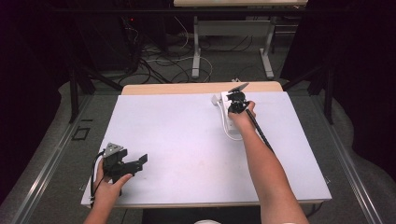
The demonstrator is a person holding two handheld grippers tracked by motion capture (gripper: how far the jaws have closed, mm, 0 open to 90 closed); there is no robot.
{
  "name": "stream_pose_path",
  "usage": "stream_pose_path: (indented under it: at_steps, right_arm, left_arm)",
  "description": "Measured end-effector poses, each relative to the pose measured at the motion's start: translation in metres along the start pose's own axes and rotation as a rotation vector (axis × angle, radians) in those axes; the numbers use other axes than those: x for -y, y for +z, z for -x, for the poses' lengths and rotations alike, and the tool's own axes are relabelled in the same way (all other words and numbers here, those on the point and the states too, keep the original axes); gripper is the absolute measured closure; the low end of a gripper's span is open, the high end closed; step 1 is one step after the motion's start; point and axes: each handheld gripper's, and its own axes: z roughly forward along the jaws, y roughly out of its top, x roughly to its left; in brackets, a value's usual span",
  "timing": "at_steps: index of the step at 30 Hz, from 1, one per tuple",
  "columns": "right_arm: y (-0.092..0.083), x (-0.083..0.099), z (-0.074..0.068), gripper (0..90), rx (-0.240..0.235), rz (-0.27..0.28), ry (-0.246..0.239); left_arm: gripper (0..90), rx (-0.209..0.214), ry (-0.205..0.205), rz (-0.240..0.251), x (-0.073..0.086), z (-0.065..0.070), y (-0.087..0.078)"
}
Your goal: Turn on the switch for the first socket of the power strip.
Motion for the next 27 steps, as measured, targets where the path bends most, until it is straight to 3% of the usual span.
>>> stream_pose_path:
  at_steps: [27]
  right_arm:
    - [-0.0013,0.0016,-0.0013,90.0,0.003,0.014,-0.009]
  left_arm:
    - [9.7,0.002,0.001,0.001,0.0001,0.0001,0.0014]
